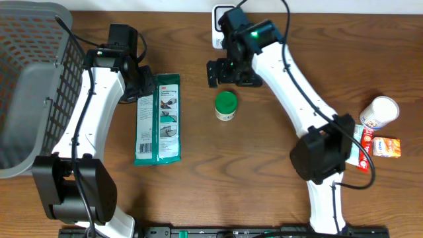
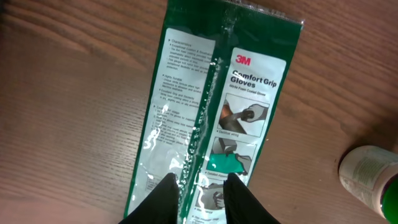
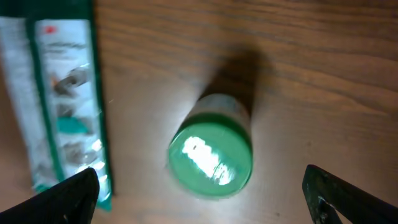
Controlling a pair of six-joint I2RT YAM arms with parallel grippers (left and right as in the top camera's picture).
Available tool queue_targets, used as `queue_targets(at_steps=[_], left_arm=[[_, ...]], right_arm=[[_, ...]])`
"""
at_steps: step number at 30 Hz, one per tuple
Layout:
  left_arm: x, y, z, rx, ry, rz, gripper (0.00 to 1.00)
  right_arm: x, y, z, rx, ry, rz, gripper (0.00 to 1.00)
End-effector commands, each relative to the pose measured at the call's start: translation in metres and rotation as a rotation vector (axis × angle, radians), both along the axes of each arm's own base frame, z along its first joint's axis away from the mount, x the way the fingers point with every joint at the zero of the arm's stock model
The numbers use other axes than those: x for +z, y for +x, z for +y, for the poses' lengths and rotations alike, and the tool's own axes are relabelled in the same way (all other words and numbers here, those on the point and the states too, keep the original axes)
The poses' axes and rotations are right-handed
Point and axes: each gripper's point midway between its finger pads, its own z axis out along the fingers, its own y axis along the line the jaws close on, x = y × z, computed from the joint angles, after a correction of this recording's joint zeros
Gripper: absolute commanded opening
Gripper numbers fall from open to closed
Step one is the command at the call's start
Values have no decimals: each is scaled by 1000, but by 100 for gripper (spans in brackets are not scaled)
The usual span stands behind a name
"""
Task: Scan the item barcode
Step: 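Grasp the jar lid from above with the right gripper, then lift the jar and carry it up to the white scanner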
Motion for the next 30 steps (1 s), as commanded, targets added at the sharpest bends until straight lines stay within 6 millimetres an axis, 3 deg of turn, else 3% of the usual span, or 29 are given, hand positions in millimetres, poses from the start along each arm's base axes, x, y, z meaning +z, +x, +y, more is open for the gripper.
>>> queue_targets(at_steps=[1,6,11,22,27,30], left_arm=[[1,-4,4,2,14,5,27],[1,-4,4,2,14,5,28],[1,-4,4,2,14,5,28],[1,-4,4,2,14,5,28],[1,-4,4,2,14,5,28],[1,-4,4,2,14,5,29]], right_arm=[[-33,5,-7,-58,-72,38,99],[-68,2,-2,-47,-104,101,99],[-88,-4,7,-23,-123,129,99],[-88,-20,9,0,-151,171,99],[-88,-21,9,1,-153,173,81],[-89,-21,7,-1,-164,170,78]])
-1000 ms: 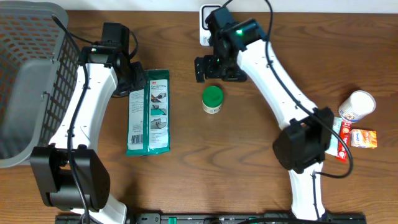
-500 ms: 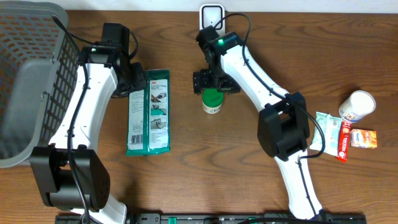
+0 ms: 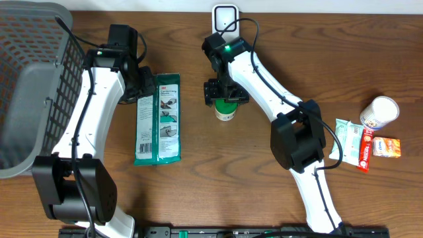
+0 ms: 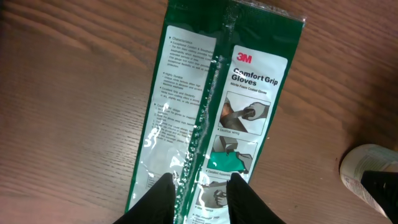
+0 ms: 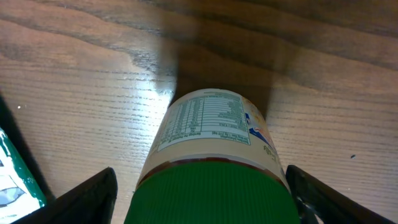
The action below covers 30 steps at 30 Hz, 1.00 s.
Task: Scan the item barcode
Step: 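Lift the jar and carry it up to the white scanner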
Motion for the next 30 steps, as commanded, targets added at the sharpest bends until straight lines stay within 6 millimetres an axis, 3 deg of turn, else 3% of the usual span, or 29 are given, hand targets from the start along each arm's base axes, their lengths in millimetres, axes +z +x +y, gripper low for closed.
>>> queue_targets(at_steps=[1,8,16,19,28,30], left_arm=[[2,-3,4,2,14,0,29],[2,-3,4,2,14,1,29],[2,-3,4,2,15,0,29],[2,-3,4,2,14,0,29],[2,-2,4,2,14,-5,30],[2,-1,4,2,14,-8,39]], right_arm=[[-2,1,-5,-5,-27,-6,78],[-2,-1,-5,4,-44,-8,77],[-2,-9,-12,2,-67,29,56],[-2,-10,-12,5,-69,32,53],[15,6,-15,28,-33,-24,50],[20,10,-17,62,-26,-36,48]])
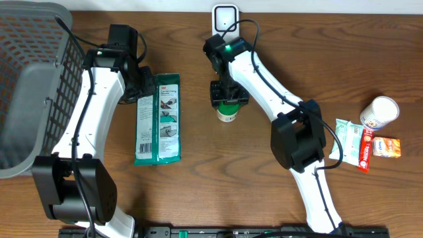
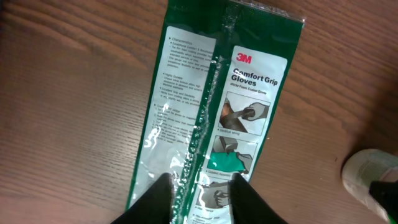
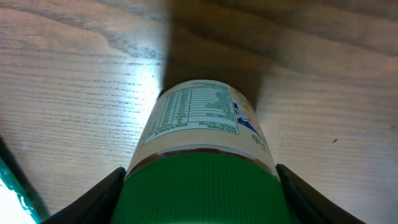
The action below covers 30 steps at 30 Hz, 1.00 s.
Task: Scan the item barcode
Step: 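Lift the jar and carry it up to the white scanner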
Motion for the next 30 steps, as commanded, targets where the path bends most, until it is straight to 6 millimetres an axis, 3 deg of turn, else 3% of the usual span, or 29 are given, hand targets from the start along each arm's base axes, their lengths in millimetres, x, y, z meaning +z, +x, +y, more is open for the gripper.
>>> queue_targets(at_steps=[1,2,3,4,5,8,11,16,21,27,30], left_arm=[[2,-2,4,5,13,-5,41],[2,-2,4,5,13,-6,41],[2,-1,4,6,13,-10,41],[3,1,4,6,12,-17,41],[3,2,4,6,12,-24,41],[4,7,3,6,10,-42,43],[5,8,3,6,10,-47,62],[5,8,3,6,10,-46,77],[5,8,3,6,10,-46,79],[5,8,3,6,10,-46,80],[5,8,3,6,10,-46,80]], right_arm=[[22,16,-6,46,20,-63,42],[26,17,-8,42,24,-70,33],[30,20,-8,37,30,-81,14],[34,22,-8,34,40,-93,4],[39,25,-8,30,47,-106,1],[54,32,-8,23,66,-145,3],[67,33,-8,22,81,-174,7],[90,41,-10,33,100,-244,1],[122,58,-15,17,117,-376,1],[177,104,-23,-36,83,-681,1],[197,123,-16,5,107,-796,1]])
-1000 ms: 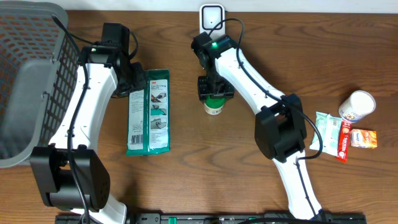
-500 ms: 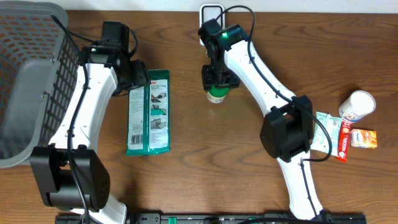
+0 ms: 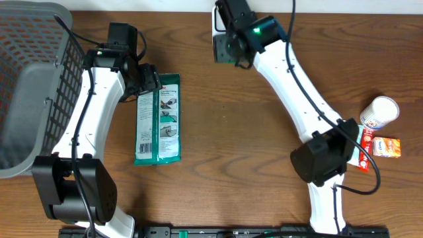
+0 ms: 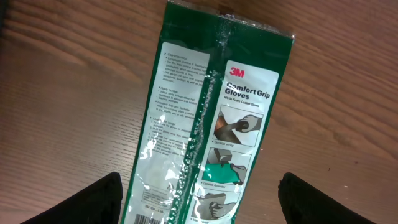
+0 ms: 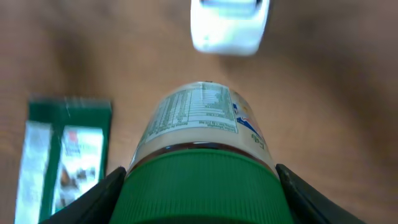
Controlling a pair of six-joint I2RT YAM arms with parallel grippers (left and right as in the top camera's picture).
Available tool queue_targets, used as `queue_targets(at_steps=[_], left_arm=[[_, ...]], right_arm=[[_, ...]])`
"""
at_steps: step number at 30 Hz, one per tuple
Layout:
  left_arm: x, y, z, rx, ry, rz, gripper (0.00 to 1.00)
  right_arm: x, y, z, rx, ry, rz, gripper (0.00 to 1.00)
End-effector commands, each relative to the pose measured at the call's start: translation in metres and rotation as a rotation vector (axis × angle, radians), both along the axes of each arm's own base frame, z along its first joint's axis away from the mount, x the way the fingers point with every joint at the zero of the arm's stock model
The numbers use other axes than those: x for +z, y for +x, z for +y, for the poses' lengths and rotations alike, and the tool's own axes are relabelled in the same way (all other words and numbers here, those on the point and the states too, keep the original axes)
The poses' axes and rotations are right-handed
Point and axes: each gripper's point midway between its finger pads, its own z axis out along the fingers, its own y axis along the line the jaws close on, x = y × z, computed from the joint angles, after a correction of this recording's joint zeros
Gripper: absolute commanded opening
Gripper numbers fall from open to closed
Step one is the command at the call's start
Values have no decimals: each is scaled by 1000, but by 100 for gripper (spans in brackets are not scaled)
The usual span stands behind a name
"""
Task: Scan the item barcode
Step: 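Lift the jar and carry it up to the white scanner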
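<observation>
A green-capped bottle with a cream label hangs in the air, and my right gripper is shut on its cap. The bottle's base points at the white scanner at the table's far edge. In the overhead view the right gripper is just in front of the scanner and hides the bottle. My left gripper is open, its fingers wide apart over the lower end of a green 3M glove pack lying flat on the table.
A grey mesh basket fills the far left. At the right edge stand a white cup and some small snack packets. The glove pack lies left of centre.
The right gripper has gone from the table's middle up to the scanner with the bottle in it. The left gripper's fingers, close together before, now stand wide apart over the glove pack.
My right gripper was open above the standing bottle, then lower with its fingers on either side of the cap, then shut on the cap. Now it holds the bottle off the table before the scanner. The left gripper stayed over the glove pack and has opened.
</observation>
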Motion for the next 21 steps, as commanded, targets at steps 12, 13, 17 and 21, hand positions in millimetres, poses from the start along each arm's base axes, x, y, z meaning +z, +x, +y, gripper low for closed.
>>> queue_targets(at_steps=[12,13,17,21], left_arm=[[2,-2,4,2,14,-5,80],[2,-2,4,2,14,-5,80],[2,-2,4,2,14,-5,80],[2,-2,4,2,14,-5,81]], right_arm=[[73,60,-16,-36,8,-354,1],[74,64,-15,-38,18,-373,1],[68,79,-11,-52,32,-416,1],[60,98,-14,-79,15,-465,1]])
